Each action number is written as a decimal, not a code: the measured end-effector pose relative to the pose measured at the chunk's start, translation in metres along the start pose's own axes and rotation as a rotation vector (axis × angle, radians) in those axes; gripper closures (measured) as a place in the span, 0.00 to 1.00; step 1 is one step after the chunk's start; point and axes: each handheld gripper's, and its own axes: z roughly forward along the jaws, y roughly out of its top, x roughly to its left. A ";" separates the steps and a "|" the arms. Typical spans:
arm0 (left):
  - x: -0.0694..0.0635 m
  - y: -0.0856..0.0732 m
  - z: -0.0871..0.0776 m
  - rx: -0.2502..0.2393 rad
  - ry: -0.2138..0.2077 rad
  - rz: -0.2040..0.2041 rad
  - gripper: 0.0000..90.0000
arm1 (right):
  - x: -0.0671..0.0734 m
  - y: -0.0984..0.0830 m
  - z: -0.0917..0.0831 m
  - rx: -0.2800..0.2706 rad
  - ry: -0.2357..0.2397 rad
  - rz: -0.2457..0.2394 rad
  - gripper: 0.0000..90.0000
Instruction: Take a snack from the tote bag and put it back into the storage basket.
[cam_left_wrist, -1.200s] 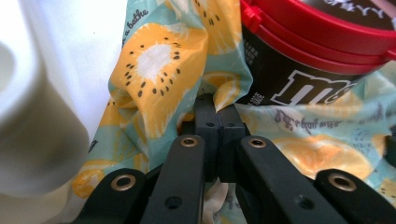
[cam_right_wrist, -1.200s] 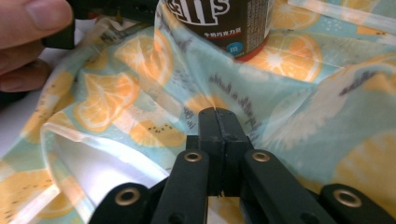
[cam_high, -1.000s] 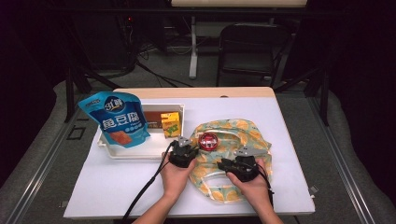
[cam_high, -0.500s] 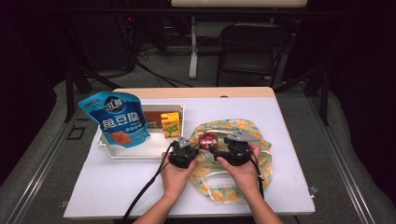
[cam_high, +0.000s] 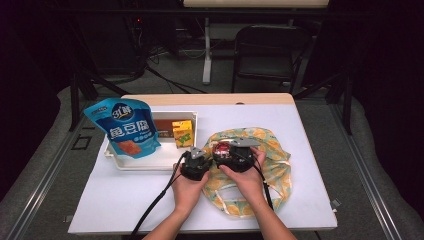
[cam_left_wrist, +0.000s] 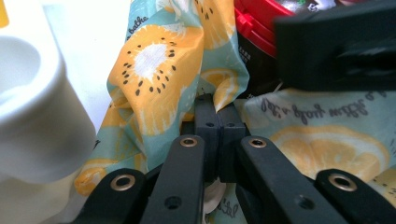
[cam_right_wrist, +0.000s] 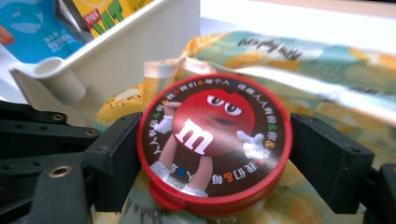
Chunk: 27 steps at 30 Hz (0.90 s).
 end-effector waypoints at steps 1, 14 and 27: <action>0.000 0.000 0.000 0.000 -0.003 -0.001 1.00 | 0.000 -0.001 0.002 0.011 -0.002 -0.004 0.22; -0.001 0.000 0.000 0.000 -0.004 0.006 1.00 | -0.007 0.003 -0.007 -0.004 0.006 0.010 0.28; -0.006 -0.004 -0.009 -0.080 0.024 0.049 0.74 | -0.008 0.023 -0.032 -0.053 0.011 0.011 0.28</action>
